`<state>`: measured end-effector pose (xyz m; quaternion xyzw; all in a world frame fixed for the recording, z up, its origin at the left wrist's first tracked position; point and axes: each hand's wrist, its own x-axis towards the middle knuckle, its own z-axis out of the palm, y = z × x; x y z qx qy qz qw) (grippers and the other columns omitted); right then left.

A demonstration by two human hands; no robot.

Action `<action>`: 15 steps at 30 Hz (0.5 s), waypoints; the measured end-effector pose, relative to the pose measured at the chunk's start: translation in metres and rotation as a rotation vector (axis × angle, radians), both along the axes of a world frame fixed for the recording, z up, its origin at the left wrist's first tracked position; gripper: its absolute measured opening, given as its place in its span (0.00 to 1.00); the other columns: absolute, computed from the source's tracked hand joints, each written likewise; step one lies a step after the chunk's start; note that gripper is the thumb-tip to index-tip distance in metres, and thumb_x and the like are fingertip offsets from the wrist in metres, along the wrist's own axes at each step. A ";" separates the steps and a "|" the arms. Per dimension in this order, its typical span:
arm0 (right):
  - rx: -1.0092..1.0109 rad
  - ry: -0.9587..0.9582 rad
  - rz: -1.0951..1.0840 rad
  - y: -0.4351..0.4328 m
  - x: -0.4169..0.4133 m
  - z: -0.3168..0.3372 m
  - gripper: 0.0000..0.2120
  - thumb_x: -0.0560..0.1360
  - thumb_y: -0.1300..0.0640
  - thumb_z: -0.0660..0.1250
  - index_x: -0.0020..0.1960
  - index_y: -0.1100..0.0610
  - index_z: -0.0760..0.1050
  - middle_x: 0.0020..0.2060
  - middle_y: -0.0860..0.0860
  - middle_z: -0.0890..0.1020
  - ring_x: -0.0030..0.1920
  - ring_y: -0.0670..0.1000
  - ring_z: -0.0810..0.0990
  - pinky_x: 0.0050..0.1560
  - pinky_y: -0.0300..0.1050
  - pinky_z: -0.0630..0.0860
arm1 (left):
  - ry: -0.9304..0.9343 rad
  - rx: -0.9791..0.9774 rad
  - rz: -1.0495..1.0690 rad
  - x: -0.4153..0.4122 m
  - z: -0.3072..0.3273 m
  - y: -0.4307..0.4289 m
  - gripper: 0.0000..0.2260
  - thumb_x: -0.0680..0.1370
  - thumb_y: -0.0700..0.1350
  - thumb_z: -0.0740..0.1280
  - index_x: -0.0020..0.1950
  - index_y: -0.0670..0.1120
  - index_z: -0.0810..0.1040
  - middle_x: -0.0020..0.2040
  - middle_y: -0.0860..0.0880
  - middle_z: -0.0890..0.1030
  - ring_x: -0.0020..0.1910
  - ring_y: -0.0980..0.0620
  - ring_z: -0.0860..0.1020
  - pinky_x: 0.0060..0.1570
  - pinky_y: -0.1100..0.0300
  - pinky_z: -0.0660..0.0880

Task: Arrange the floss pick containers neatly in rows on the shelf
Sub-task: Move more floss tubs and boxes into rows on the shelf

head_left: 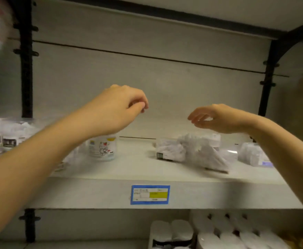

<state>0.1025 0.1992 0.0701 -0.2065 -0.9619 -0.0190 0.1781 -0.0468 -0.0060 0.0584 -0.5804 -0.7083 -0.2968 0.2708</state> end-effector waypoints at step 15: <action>-0.370 -0.260 -0.030 0.087 -0.025 0.015 0.22 0.77 0.45 0.59 0.68 0.54 0.69 0.64 0.49 0.74 0.63 0.50 0.73 0.68 0.48 0.68 | -0.140 -0.922 0.268 -0.052 0.004 0.180 0.23 0.80 0.48 0.60 0.74 0.44 0.61 0.73 0.47 0.66 0.71 0.47 0.66 0.69 0.56 0.62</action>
